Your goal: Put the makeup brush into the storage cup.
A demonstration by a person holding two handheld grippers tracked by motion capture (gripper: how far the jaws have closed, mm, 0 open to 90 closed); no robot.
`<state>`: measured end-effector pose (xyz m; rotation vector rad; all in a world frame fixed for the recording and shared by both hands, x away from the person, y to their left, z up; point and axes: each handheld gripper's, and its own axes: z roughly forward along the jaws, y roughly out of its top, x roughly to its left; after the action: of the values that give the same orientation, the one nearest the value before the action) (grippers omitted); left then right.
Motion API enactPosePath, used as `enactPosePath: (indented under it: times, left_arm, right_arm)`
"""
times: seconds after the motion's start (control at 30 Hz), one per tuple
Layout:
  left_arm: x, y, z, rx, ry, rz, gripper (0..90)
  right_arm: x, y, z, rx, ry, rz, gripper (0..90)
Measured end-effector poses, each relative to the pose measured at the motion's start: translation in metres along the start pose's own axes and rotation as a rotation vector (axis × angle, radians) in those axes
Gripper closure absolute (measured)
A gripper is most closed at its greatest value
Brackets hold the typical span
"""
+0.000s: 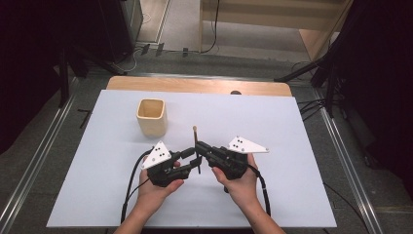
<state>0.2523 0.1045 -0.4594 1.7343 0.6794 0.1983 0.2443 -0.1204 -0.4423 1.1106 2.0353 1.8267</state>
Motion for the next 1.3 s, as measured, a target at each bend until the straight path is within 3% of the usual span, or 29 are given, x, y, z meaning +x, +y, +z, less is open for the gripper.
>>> enactPosePath:
  times: [0.8,0.9,1.07,1.27,1.3]
  left_arm:
    - [0.005,0.000,0.000,0.020,-0.042,-0.031,83.9]
    - [0.006,0.000,0.000,0.018,-0.032,-0.036,84.0]
    - [0.011,0.000,-0.003,0.015,-0.011,-0.044,84.0]
    - [0.020,-0.001,-0.008,0.010,0.010,-0.056,84.1]
    - [0.022,-0.001,-0.009,0.008,0.015,-0.057,84.1]
  right_arm:
    - [0.008,-0.003,0.005,0.002,0.024,-0.043,84.1]
    - [0.008,-0.003,0.005,0.003,0.007,-0.049,73.9]
    - [0.006,-0.001,-0.001,-0.014,0.019,-0.048,61.5]
    - [-0.002,0.002,-0.012,-0.096,-0.054,-0.138,35.3]
    - [-0.004,0.003,-0.014,-0.096,-0.063,-0.150,34.5]
